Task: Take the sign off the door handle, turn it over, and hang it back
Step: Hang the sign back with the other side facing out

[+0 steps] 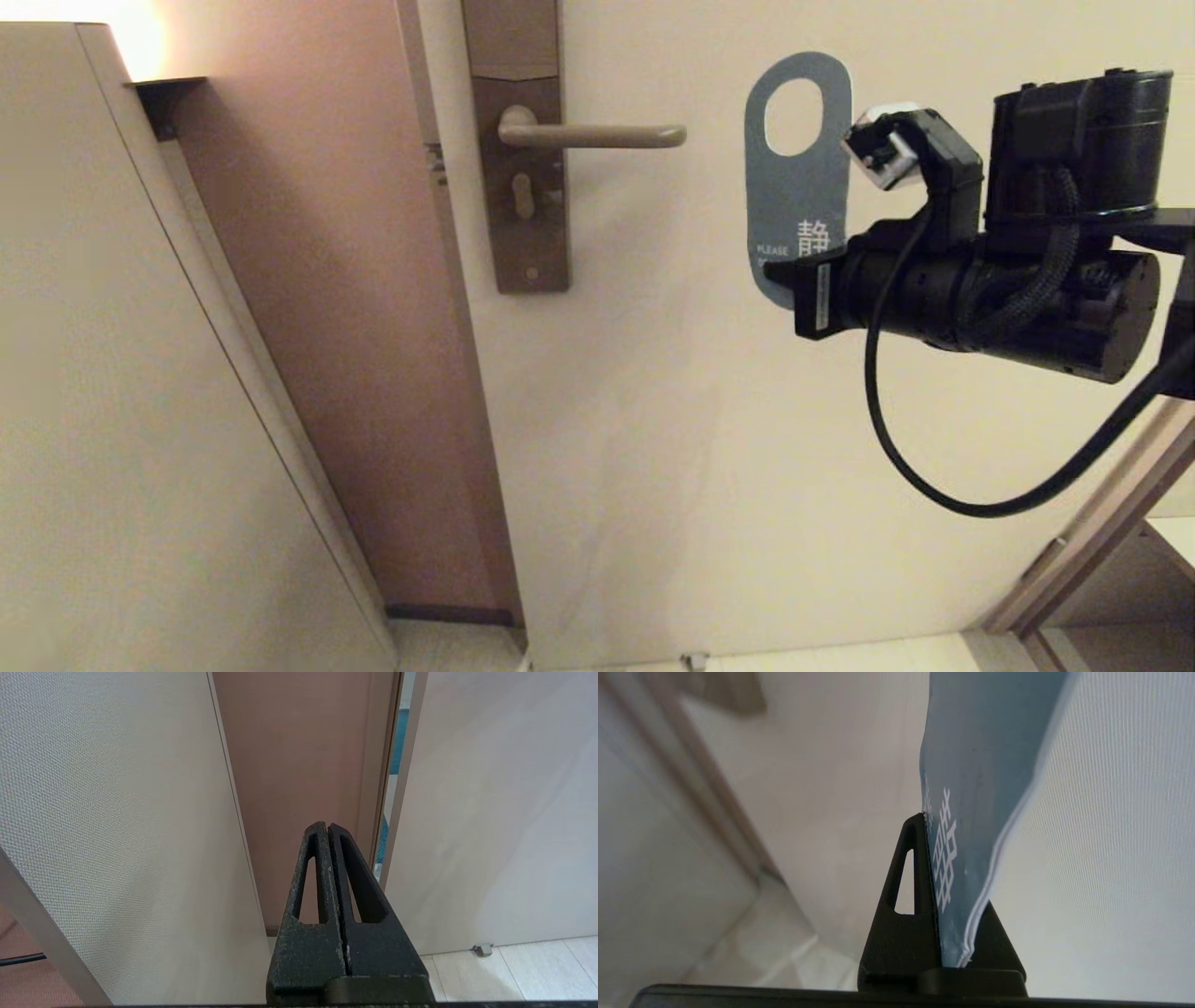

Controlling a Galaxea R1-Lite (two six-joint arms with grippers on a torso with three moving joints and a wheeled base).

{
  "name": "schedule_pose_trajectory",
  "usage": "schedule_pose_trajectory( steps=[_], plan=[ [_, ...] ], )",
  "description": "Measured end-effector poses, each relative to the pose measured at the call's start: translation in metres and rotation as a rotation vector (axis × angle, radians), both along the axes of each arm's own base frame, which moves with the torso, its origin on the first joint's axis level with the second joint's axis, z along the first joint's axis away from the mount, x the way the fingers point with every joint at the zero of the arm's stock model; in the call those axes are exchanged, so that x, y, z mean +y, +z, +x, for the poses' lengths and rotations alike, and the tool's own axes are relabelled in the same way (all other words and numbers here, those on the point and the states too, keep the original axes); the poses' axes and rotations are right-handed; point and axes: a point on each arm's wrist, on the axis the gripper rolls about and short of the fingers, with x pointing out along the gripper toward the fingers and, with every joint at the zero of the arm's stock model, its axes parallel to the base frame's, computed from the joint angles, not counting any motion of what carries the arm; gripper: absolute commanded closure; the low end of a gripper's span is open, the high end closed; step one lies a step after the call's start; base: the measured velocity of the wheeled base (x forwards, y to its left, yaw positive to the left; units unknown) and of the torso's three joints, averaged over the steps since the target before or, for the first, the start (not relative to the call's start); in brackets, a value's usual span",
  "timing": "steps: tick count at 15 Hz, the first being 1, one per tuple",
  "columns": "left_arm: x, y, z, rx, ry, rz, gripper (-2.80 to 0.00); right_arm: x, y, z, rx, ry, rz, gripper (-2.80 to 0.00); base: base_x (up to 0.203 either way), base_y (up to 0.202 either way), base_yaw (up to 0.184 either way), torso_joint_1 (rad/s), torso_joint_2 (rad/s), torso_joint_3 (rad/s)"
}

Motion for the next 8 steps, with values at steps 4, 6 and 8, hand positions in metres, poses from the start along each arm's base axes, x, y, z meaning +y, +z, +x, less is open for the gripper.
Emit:
schedule_pose_trajectory(
  steps=[4,6,8],
  plan=[
    [0.0,0.0,0.0,0.0,0.0,0.0,0.0,0.025,-0.007,0.006,-0.002,-0.044,-0.016,0.0,0.0,0.0,0.0,0.0,0.0,0.0],
    [0.0,0.0,0.0,0.0,0.0,-0.001,0.0,0.033,-0.01,0.009,-0.016,-0.057,-0.005,0.0,0.0,0.0,0.0,0.0,0.0,0.0],
    [0.0,0.0,0.0,0.0,0.0,0.0,0.0,0.038,-0.012,0.012,-0.016,-0.075,-0.003,0.0,0.0,0.0,0.0,0.0,0.0,0.0]
  ],
)
